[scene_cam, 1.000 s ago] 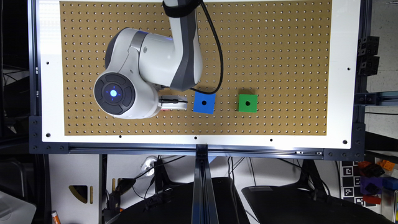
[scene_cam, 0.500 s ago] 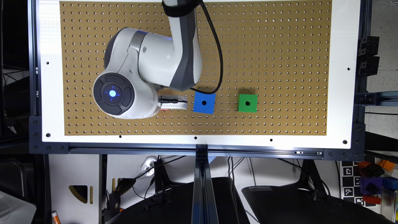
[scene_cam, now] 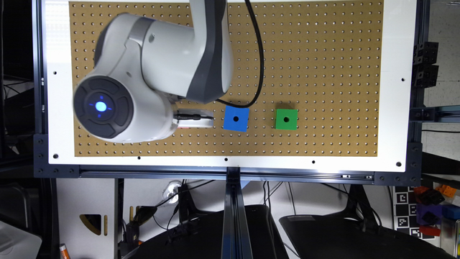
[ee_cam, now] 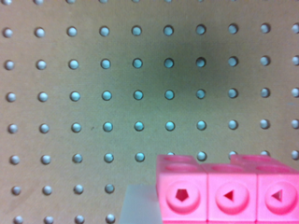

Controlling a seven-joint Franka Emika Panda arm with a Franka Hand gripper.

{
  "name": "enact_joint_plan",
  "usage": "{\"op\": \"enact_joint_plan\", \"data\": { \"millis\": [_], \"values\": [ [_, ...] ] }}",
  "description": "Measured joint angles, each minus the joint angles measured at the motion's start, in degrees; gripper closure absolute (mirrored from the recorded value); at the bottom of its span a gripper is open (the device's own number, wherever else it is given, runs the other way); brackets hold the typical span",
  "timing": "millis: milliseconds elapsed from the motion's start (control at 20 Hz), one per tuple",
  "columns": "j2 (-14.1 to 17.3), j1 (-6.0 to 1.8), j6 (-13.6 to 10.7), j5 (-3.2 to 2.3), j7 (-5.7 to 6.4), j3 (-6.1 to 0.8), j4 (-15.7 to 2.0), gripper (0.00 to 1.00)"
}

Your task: Pick up pink block.

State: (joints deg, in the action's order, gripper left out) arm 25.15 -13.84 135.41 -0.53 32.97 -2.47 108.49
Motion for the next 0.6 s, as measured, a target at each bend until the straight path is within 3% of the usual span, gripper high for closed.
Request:
{"op": "enact_joint_plan", "data": {
  "millis": [150, 400, 600],
  "values": [
    [-1.36, 0.00, -1.22, 0.00, 0.00, 0.00, -0.02, 1.00],
    [-7.07, 0.00, -6.70, 0.04, 0.02, -0.01, -0.11, 1.00],
    [-7.25, 0.00, -7.05, 0.04, 0.03, -0.01, -0.03, 1.00]
  ]
}}
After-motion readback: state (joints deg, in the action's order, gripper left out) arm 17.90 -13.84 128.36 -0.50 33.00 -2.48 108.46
